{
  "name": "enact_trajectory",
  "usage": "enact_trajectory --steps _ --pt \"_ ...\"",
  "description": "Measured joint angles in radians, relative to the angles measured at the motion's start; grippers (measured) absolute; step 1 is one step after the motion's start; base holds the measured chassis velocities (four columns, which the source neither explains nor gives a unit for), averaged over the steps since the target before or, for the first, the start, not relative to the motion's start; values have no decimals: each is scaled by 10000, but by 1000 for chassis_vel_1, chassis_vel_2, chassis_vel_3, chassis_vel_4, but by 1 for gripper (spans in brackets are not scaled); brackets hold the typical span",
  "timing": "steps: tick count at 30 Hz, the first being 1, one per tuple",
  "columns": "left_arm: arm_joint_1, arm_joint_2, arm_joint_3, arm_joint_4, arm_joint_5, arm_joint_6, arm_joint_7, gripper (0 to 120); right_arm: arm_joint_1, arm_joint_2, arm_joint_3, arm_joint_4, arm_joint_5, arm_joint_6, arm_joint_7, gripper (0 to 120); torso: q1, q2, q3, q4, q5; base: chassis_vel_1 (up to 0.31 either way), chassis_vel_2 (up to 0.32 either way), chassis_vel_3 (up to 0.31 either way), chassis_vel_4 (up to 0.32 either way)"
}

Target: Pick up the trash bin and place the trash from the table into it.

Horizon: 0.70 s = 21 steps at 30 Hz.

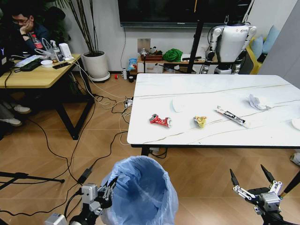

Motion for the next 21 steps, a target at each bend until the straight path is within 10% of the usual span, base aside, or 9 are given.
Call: enact_trajectory --steps 13,21 --pt "40 -156 -38 22 271 -157 -282 0 -206 -676 13 607 366 -414 268 100 -12 -25 -11 0 0 0 0 0 0" --pt "-169 167 -83 70 -188 220 -556 0 -692 -2505 174 1701 1359 -1271 1321 100 -28 -65 -33 -8 -3 0 0 0 0"
